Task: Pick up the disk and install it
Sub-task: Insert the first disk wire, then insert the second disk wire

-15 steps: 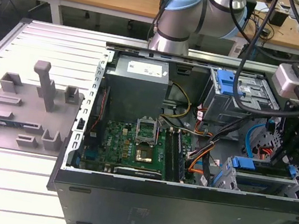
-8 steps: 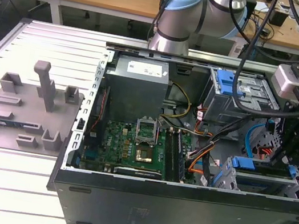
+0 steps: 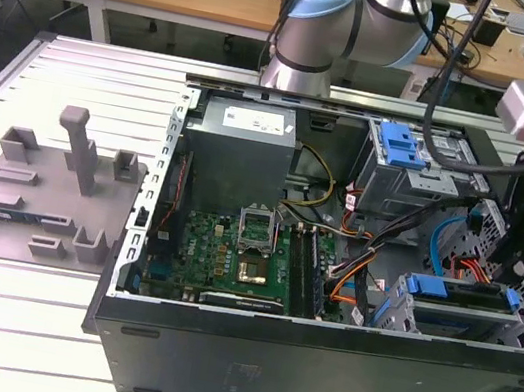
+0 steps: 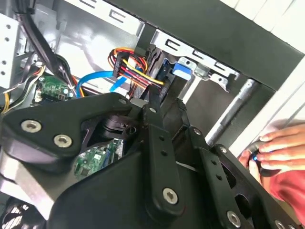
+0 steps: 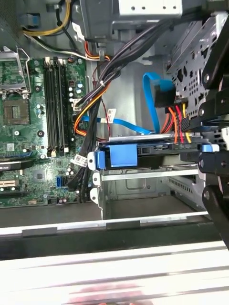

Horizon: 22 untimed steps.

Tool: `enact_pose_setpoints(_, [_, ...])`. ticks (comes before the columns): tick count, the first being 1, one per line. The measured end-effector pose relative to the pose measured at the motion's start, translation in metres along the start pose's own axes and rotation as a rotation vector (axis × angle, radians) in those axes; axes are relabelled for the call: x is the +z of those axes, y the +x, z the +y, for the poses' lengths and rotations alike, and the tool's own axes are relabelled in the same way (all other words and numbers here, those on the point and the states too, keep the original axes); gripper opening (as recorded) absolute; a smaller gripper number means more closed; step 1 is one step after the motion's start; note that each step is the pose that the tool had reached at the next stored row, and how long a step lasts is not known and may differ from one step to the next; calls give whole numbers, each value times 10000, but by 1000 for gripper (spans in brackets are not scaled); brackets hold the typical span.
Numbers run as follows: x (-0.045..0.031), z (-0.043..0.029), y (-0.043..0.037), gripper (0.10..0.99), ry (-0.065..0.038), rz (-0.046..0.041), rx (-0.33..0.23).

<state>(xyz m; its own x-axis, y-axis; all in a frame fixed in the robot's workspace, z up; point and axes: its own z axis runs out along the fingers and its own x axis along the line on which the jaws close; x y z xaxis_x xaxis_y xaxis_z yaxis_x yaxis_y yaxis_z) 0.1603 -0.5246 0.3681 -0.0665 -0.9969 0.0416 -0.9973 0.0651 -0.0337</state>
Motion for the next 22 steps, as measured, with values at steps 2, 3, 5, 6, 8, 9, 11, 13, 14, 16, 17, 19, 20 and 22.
enact_pose_setpoints(2, [-4, 0, -7, 306, 2, 17, -1])
enact_pose_setpoints(3, [-4, 0, -8, 306, 2, 22, 0])
enact_pose_setpoints(5, [-5, 0, -8, 306, 2, 25, -1])
enact_pose_setpoints(6, [-5, 0, -8, 306, 2, 27, -1])
enact_pose_setpoints(8, [-5, 0, -8, 306, 2, 28, 0])
enact_pose_setpoints(9, [-5, 0, -8, 306, 3, 29, -1])
enact_pose_setpoints(11, [-5, 0, -8, 306, 2, 30, 0])
enact_pose_setpoints(13, [-5, 0, -8, 306, 2, 31, 0])
enact_pose_setpoints(14, [-5, 0, -8, 306, 3, 32, 0])
enact_pose_setpoints(16, [-5, 0, -8, 306, 3, 32, 0])
enact_pose_setpoints(17, [-5, 0, -9, 306, 2, 32, -1])
enact_pose_setpoints(19, [-7, 5, -75, 306, 14, 202, -6])
enact_pose_setpoints(20, [-11, 6, -98, 306, 21, 314, -9])
enact_pose_setpoints(22, [-30, 8, -133, 306, 32, 533, -17])
